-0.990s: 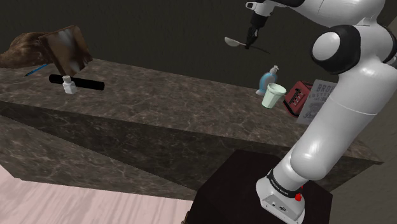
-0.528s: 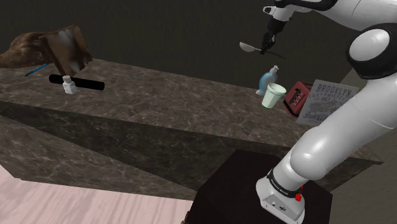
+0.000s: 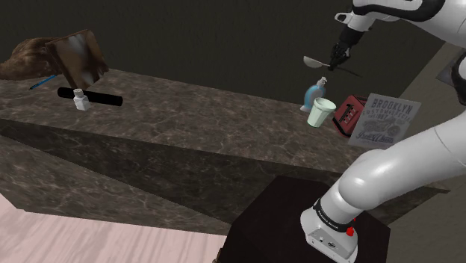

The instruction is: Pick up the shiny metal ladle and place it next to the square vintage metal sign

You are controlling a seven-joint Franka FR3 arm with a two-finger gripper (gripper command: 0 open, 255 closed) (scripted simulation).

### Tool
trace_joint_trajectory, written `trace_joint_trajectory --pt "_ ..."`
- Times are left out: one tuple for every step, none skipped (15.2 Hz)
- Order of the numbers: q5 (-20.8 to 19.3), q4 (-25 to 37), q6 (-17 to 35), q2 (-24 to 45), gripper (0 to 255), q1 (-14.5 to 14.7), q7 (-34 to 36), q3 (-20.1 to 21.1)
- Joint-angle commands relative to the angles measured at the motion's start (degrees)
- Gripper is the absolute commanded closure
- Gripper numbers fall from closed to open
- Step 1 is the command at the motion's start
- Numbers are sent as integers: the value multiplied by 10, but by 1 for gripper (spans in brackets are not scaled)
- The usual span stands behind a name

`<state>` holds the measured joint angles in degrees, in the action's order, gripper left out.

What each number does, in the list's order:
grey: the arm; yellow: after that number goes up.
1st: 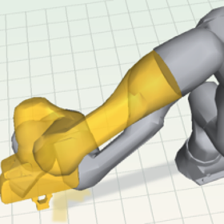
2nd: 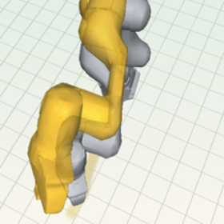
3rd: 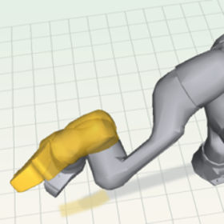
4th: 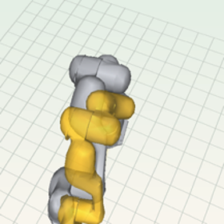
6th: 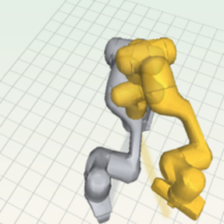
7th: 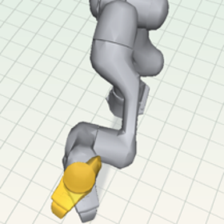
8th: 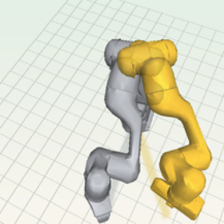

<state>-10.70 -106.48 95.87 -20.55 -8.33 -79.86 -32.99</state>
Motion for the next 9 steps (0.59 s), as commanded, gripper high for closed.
trace_joint_trajectory --pt "-16 -24 -2 -30 255 -12 -12 -4" --pt "-23 -32 -5 -44 255 -18 -19 -7" --pt "-30 -40 -8 -56 255 -24 -26 -10" --pt "-37 -46 -11 -69 255 -30 -34 -13" --pt "-43 -52 -15 -81 255 -37 -42 -17" --pt "-50 -58 -19 -92 255 -43 -50 -20" --pt "-56 -63 -22 -103 255 -49 -59 -24" --pt "-63 -67 -26 -114 255 -56 -68 -29" --pt "-69 -70 -30 -124 255 -62 -78 -33"
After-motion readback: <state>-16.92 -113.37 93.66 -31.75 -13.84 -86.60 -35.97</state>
